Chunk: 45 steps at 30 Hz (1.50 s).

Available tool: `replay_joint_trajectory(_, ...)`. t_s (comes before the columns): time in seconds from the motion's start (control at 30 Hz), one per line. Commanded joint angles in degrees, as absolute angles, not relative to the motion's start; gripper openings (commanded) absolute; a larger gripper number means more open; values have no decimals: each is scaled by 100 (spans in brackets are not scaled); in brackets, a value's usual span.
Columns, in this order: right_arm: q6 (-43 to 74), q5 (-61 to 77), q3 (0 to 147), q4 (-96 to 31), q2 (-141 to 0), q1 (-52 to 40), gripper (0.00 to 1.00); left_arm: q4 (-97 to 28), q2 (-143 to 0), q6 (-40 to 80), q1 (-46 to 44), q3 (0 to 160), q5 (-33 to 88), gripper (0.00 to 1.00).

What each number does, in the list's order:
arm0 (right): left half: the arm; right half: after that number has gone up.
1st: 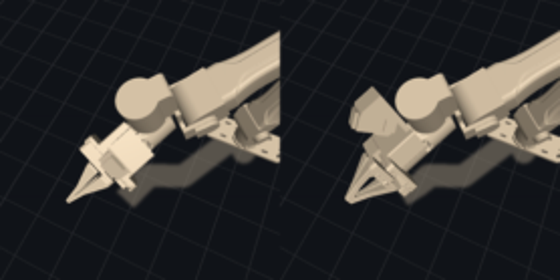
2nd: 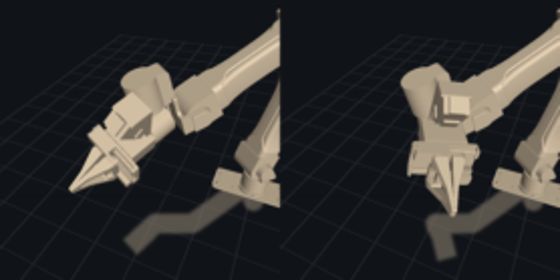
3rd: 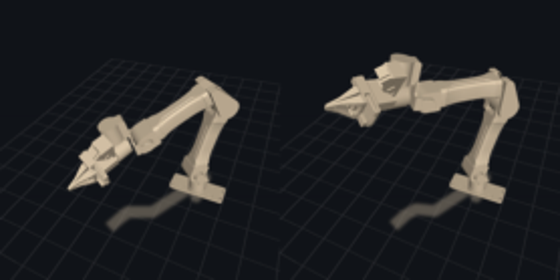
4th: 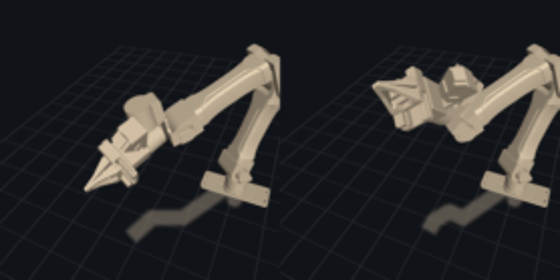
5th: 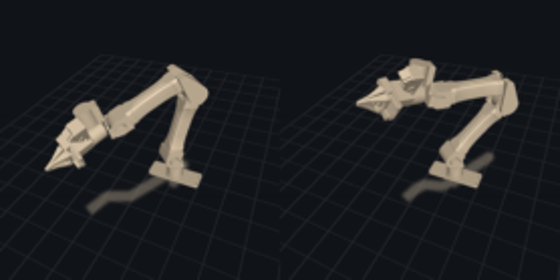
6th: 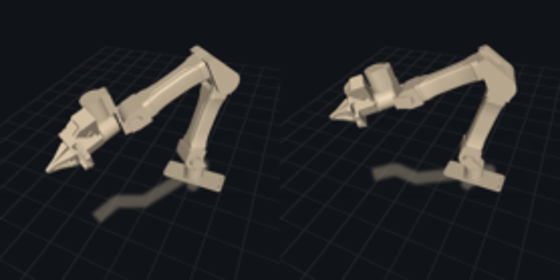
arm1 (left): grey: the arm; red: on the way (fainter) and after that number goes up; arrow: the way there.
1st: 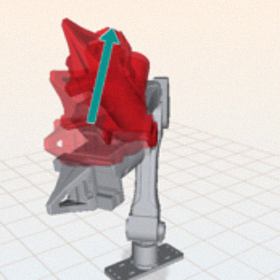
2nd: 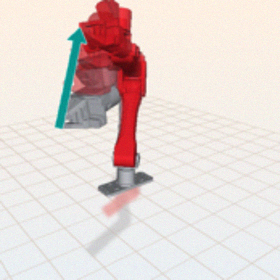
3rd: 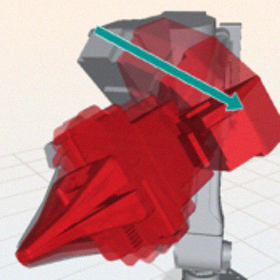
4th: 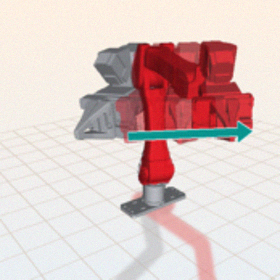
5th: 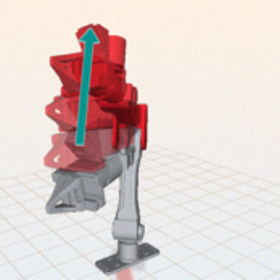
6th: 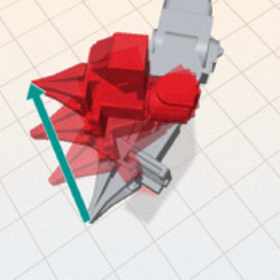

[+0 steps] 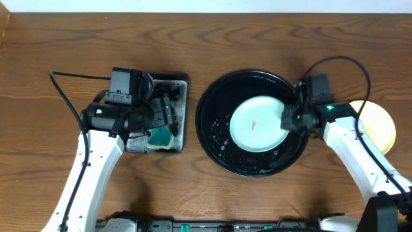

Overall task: Clean dirty plates on tray and stack at the side
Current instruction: 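Drag the red-stained mint plate to tray center with the right gripper, then grasp the green sponge in the basin with the left gripper and lift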

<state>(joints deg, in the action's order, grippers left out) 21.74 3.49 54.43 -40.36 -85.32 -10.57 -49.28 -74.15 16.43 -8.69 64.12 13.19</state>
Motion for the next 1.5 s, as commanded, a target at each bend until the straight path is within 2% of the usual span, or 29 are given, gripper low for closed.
replay_joint_trajectory(0.0,3092,405,5105,-3894,-8652,-1256,1,-4941,-7415,1588,-854,6484,1304,84)
replay_joint_trajectory(0.17,3249,327,4652,-3354,-8665,-1275,1,-4941,-7415,1588,-854,6484,1304,84)
replay_joint_trajectory(0.23,2928,318,4611,-3227,-8665,-1275,1,-4939,-7415,1588,-854,6484,1304,84)
replay_joint_trajectory(0.4,882,1070,4733,-3203,-8458,-1278,22,-4941,-7415,1590,-854,6484,1306,84)
replay_joint_trajectory(0.47,742,1221,4871,-3402,-8215,-1280,27,-4939,-7415,1592,-854,6484,1308,84)
replay_joint_trajectory(0.73,460,1955,5030,-3782,-6726,-1280,37,-5046,-7540,1610,-854,6307,1345,84)
replay_joint_trajectory(0.87,489,1957,5030,-3924,-6285,-1280,38,-4792,-7839,1610,-858,5902,1328,83)
replay_joint_trajectory(1.0,530,1957,5028,-4003,-6233,-1280,39,-4171,-8322,1612,-860,5581,1328,65)
replay_joint_trajectory(1.1,602,1959,5026,-4016,-6289,-1280,39,-3972,-8801,1619,-860,5516,1170,56)
replay_joint_trajectory(1.27,685,1959,5026,-4125,-6410,-1280,37,-3767,-9625,1793,-858,5516,506,54)
replay_joint_trajectory(1.33,685,1959,5026,-4165,-6451,-1280,36,-3645,-9894,1793,-858,5516,508,49)
replay_joint_trajectory(1.43,685,1959,5026,-4222,-6484,-1280,34,-3498,-10158,1785,-858,5516,513,27)
replay_joint_trajectory(1.47,685,1959,5026,-4230,-6486,-1280,34,-3489,-10195,1785,-858,5518,513,14)
